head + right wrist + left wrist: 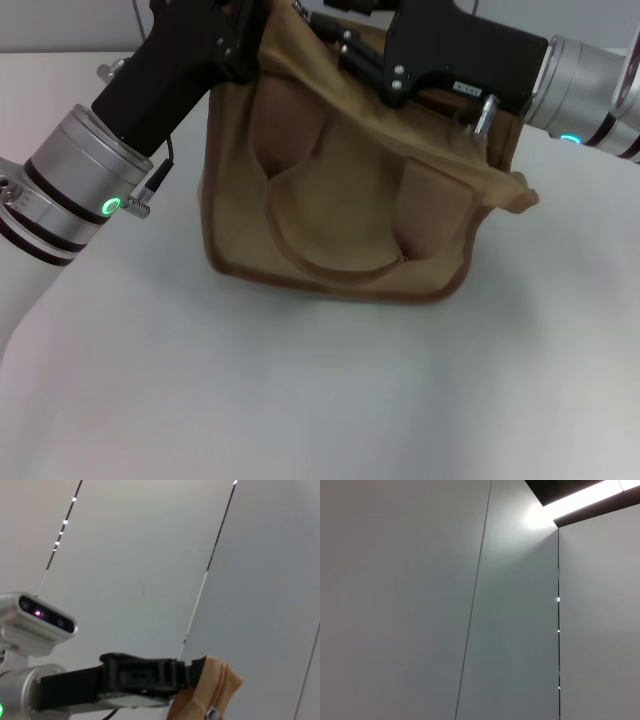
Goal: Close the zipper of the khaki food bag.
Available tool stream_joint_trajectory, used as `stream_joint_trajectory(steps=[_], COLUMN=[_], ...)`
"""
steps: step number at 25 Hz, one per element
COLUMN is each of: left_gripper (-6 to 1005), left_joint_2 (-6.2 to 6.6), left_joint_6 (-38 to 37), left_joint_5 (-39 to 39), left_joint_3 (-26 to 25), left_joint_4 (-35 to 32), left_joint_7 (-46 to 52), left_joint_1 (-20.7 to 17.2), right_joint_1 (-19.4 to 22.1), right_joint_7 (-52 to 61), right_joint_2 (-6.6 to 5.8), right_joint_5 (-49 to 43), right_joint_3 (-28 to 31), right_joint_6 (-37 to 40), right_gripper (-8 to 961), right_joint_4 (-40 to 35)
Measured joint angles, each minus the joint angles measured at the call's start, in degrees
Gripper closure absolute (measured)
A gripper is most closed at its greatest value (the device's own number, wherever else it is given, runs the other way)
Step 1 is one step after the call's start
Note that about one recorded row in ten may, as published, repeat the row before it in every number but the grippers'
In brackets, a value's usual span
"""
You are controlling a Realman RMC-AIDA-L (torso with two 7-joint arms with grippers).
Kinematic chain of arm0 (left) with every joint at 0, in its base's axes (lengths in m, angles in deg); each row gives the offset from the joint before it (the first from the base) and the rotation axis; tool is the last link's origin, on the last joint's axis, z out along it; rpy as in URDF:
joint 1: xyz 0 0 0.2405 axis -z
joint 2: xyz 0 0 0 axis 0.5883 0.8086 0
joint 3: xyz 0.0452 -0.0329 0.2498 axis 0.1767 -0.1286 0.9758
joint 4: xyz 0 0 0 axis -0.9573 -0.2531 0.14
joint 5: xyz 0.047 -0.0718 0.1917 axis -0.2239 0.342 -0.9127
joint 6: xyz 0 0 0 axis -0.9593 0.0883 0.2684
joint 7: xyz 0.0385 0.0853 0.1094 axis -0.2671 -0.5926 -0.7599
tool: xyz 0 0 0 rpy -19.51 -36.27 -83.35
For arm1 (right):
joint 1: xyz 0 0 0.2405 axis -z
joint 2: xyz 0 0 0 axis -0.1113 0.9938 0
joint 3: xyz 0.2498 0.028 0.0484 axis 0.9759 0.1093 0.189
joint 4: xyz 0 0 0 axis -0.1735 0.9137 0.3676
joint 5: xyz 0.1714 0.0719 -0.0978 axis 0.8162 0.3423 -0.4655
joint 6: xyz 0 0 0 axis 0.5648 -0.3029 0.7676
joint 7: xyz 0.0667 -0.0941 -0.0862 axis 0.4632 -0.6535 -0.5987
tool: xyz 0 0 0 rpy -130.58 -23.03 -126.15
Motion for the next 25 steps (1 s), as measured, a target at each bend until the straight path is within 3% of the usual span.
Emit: stream_joint_trajectory(steps=[12,25], left_gripper=[990,990], left_joint_2=[0.00,0.00], left_joint_6=[0.4,0.4], left_joint_5=[-0.2,0.0], left_joint_3=[-0.2,-0.2], left_joint_4=[0.2,0.2], left_joint_7=[0.0,0.0], left_joint_1=[0.1,0.1], right_joint_1=[-0.6,3.1], right_joint_7=[-3.7,-6.1], right_joint_2=[-0.01,-0.01], right_joint_5=[3.3,8.8], right_joint_3=[-4.8,-7.2], right_joint_6=[-2.2,0.1], right_gripper=[679,680], right_joint_4=[1.4,0.0])
